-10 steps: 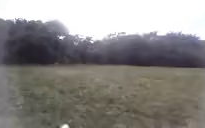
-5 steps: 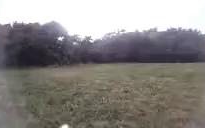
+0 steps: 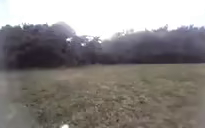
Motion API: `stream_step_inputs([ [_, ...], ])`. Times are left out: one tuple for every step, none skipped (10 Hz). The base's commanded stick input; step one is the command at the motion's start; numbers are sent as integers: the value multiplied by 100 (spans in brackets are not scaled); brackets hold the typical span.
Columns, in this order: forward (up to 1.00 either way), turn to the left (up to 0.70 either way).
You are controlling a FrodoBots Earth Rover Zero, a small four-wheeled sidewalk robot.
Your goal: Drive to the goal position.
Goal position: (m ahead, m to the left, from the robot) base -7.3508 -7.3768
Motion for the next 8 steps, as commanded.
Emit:
stream_step_inputs([
  [100,3],
  [100,1],
  [53,-45],
  [31,-31],
  [9,-16],
  [6,-12],
  [6,-12],
  [6,-12],
])
